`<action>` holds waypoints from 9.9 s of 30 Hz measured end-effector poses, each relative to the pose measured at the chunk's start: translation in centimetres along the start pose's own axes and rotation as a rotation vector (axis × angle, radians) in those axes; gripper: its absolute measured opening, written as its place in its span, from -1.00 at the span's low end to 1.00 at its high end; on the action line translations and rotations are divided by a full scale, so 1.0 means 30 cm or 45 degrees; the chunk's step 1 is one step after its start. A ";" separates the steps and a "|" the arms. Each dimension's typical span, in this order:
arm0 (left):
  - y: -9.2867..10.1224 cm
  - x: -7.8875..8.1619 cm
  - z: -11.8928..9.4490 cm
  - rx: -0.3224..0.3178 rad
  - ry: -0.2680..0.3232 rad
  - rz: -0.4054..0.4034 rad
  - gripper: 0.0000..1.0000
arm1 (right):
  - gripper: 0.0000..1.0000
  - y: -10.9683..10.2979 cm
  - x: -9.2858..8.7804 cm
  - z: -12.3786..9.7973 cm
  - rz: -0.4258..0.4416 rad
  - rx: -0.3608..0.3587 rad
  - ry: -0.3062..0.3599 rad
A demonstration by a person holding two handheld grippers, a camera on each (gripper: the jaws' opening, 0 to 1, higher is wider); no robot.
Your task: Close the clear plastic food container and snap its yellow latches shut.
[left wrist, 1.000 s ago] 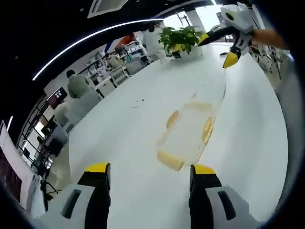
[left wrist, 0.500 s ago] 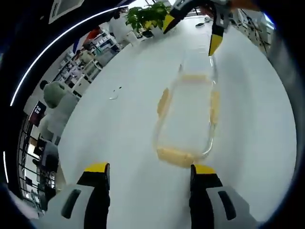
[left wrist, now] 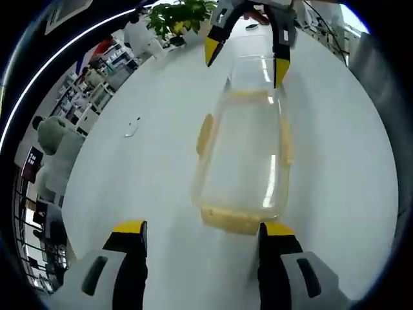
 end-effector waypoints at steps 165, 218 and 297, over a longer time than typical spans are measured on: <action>-0.096 0.835 0.183 -0.645 -0.215 0.116 -0.34 | -0.26 0.302 -0.489 -0.343 -0.037 0.303 -0.356; -0.166 0.754 0.098 -0.518 -0.219 -0.710 0.29 | -0.22 0.406 -0.583 -0.465 1.090 0.251 -0.155; -0.041 0.699 0.158 -0.538 -0.176 -1.759 -0.75 | -0.41 0.252 -0.503 -0.309 1.439 0.450 -0.243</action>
Point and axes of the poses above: the point that each gripper's makers call its tool centre point, and the gripper's own axes: z roughly forward along the fingers, y roughly to its right, x roughly out of its top, the point moved 9 cm from there along -z, roughly backward along the fingers, and after that the axes turned 13 degrees about z, right-handed, at the moved point
